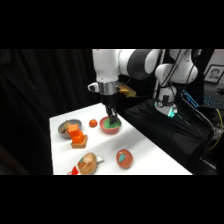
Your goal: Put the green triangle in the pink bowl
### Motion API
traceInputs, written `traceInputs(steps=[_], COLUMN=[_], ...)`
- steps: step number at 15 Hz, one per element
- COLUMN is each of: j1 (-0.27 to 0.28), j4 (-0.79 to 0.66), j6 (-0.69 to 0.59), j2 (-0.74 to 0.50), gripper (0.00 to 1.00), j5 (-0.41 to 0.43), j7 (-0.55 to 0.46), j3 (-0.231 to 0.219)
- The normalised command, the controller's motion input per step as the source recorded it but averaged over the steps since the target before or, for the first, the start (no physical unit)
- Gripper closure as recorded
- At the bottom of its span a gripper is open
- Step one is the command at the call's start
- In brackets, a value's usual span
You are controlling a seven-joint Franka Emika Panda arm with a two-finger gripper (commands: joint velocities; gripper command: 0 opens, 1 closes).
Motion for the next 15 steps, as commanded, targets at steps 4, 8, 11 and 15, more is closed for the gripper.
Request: traceInputs(steps=[4,8,11,15], j1=[-0.268,-0.185,-0.112,-0.066], j4=[-0.38,-0.25,-0.20,-0.11], j6=[0.25,0.35,0.35,0.37], j2=[-0.31,-0.11,-0.02,0.08], gripper=[0.91,0.92,0.92,0.92], j5=[-0.070,0.035,0.120,0.195], j7=[-0.45,-0.45,-0.37,-0.34], j3=[-0.078,-0.088,-0.059,-0.029])
